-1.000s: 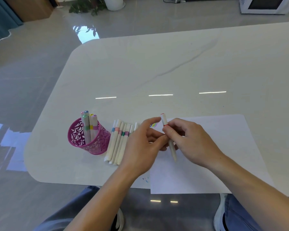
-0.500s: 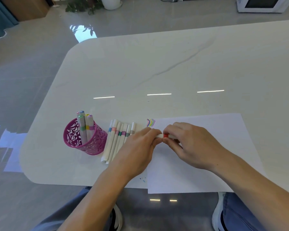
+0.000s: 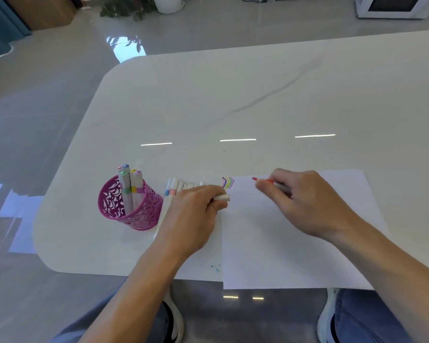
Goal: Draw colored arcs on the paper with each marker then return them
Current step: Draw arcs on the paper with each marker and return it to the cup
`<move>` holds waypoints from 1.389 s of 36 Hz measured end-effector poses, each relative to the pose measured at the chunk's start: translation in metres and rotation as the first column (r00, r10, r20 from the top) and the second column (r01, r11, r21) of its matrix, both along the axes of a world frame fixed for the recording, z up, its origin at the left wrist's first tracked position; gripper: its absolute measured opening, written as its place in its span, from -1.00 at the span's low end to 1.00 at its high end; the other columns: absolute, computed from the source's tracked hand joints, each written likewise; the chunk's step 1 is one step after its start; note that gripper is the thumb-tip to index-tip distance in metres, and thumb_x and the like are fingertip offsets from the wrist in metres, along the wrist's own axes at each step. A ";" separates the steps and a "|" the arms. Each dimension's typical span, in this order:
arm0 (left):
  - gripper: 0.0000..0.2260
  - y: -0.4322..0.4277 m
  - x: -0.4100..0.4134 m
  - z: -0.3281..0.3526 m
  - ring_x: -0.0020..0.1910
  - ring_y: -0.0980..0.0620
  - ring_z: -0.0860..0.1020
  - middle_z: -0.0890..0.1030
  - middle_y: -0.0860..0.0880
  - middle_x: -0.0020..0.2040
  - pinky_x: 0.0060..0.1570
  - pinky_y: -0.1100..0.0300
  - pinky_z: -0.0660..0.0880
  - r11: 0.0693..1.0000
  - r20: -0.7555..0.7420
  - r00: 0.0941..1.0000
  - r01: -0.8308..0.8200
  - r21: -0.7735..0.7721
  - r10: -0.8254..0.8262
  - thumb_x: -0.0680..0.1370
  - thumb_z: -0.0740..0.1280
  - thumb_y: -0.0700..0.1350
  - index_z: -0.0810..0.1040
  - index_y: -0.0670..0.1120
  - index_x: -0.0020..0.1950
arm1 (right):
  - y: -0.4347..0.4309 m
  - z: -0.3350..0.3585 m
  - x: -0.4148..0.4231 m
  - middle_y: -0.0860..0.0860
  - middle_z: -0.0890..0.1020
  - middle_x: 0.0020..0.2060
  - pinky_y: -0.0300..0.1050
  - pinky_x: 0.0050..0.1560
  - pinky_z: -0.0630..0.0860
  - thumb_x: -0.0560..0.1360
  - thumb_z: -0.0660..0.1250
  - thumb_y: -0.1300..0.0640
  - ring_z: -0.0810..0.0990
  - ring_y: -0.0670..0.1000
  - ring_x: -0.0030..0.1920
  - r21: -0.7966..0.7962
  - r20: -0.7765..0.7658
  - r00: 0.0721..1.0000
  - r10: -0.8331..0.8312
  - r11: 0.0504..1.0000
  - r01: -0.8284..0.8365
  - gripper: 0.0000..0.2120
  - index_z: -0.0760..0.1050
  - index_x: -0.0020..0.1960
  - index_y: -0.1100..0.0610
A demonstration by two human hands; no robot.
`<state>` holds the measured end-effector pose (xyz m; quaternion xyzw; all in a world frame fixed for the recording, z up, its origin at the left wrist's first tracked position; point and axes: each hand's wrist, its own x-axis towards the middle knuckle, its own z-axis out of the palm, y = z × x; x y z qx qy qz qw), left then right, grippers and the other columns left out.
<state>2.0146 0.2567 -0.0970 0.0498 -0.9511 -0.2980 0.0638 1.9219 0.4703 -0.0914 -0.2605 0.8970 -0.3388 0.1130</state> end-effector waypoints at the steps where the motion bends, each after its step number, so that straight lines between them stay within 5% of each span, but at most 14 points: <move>1: -0.90 0.001 0.000 -0.002 -0.20 0.24 0.49 0.58 0.26 -0.22 -0.15 0.53 0.30 1.000 0.004 1.000 0.017 -0.016 -0.017 0.55 0.40 -0.21 0.65 -0.01 -0.04 | 0.001 0.001 -0.002 -0.09 0.45 -0.50 -0.04 -0.32 0.33 0.63 0.21 -0.23 0.41 -0.02 -0.40 -0.013 0.048 0.999 -0.017 1.000 0.017 -0.58 0.51 -0.20 0.06; 5: -0.93 0.007 0.000 -0.012 -0.01 0.08 0.53 0.67 0.08 -0.04 -0.02 0.38 0.32 0.993 0.041 0.995 0.096 -0.063 -0.093 0.56 0.40 -0.20 0.68 -0.08 -0.02 | 0.000 -0.004 -0.003 -0.13 0.59 -0.33 -0.12 -0.15 0.47 0.72 0.11 -0.03 0.54 -0.13 -0.23 -0.001 0.191 0.980 -0.048 0.999 0.049 -0.71 0.61 0.12 -0.04; 9: -0.95 0.008 -0.004 -0.018 0.25 0.07 0.48 0.64 0.04 0.18 0.19 0.38 0.27 0.983 0.066 0.992 0.113 -0.142 -0.105 0.53 0.45 -0.17 0.70 -0.10 -0.04 | -0.002 -0.010 -0.002 -0.16 0.67 -0.10 -0.20 -0.16 0.48 0.72 0.14 0.06 0.57 -0.17 -0.19 -0.055 0.225 0.974 -0.006 0.998 0.019 -0.72 0.34 0.37 -0.24; 16: -0.91 0.010 -0.001 -0.020 0.24 0.07 0.44 0.61 0.06 0.17 0.16 0.36 0.29 0.973 0.104 0.985 0.152 -0.171 -0.136 0.52 0.47 -0.11 0.67 -0.11 -0.06 | -0.009 -0.015 0.001 -0.06 0.68 -0.07 -0.04 -0.08 0.67 0.73 0.17 0.15 0.75 0.04 -0.23 -0.296 0.393 0.919 0.007 0.948 0.120 -0.72 0.59 0.04 -0.12; 20: -0.90 0.014 0.004 -0.020 0.24 0.07 0.44 0.60 0.07 0.17 0.16 0.39 0.25 0.969 0.094 0.986 0.155 -0.191 -0.139 0.53 0.45 -0.09 0.66 -0.10 -0.03 | -0.014 -0.018 -0.001 0.10 0.74 -0.09 -0.06 -0.07 0.69 0.69 0.13 0.36 0.76 0.16 -0.10 -0.420 0.549 0.833 0.069 0.885 0.203 -0.65 0.65 0.10 0.08; 24: -0.91 0.018 0.007 -0.021 0.23 0.04 0.46 0.60 0.05 0.14 0.16 0.30 0.34 0.970 0.066 0.988 0.148 -0.191 -0.138 0.51 0.46 -0.11 0.65 -0.10 -0.03 | -0.017 -0.025 -0.004 0.09 0.75 -0.15 -0.06 0.02 0.70 0.60 0.39 0.38 0.77 0.11 -0.08 -0.505 0.581 0.794 0.178 0.844 0.180 -0.81 0.61 0.16 0.17; 27: -0.91 0.020 0.009 -0.022 0.19 0.00 0.49 0.61 0.02 0.12 0.15 0.21 0.44 0.972 0.053 0.989 0.143 -0.185 -0.135 0.50 0.48 -0.14 0.66 -0.13 -0.04 | -0.024 -0.031 -0.007 0.06 0.67 -0.28 -0.13 -0.16 0.63 0.58 0.50 0.16 0.68 0.06 -0.28 -0.496 0.540 0.836 0.096 0.839 0.224 -0.95 0.65 0.01 0.11; 30: -0.91 0.020 0.011 -0.023 0.16 -0.03 0.52 0.62 0.00 0.10 0.11 0.13 0.49 0.975 0.042 0.990 0.137 -0.174 -0.131 0.48 0.49 -0.16 0.65 -0.14 -0.07 | -0.030 -0.039 -0.008 0.08 0.65 -0.36 -0.06 -0.27 0.52 0.57 0.37 -0.03 0.58 0.05 -0.38 -0.465 0.493 0.870 -0.001 0.845 0.265 -0.78 0.66 -0.15 0.07; 36: -0.90 0.018 0.010 -0.023 0.12 -0.04 0.55 0.63 -0.03 0.08 0.07 0.09 0.52 0.973 0.026 0.988 0.156 -0.172 -0.154 0.46 0.51 -0.17 0.65 -0.15 -0.09 | -0.036 -0.048 -0.007 0.13 0.69 -0.36 -0.15 -0.35 0.56 0.54 0.38 0.12 0.62 0.08 -0.44 -0.499 0.459 0.887 -0.050 0.812 0.303 -0.97 0.54 -0.05 0.04; 42: -0.90 0.017 0.010 -0.024 0.13 -0.04 0.54 0.62 -0.02 0.09 0.06 0.12 0.51 0.973 0.030 0.987 0.159 -0.167 -0.156 0.46 0.51 -0.17 0.64 -0.15 -0.09 | -0.038 -0.048 -0.006 0.11 0.64 -0.45 -0.16 -0.48 0.47 0.38 0.44 0.10 0.52 0.03 -0.51 -0.481 0.443 0.883 -0.153 0.791 0.378 -0.78 0.40 -0.18 0.14; 50: -0.89 0.015 0.010 -0.024 0.20 0.01 0.49 0.59 0.02 0.17 0.12 0.16 0.47 0.972 0.044 0.987 0.163 -0.167 -0.158 0.51 0.48 -0.12 0.64 -0.12 -0.02 | -0.038 -0.054 -0.007 0.12 0.72 -0.34 -0.07 -0.34 0.62 0.54 0.48 0.25 0.71 0.13 -0.38 -0.458 0.428 0.897 -0.109 0.830 0.319 -0.77 0.42 -0.14 0.20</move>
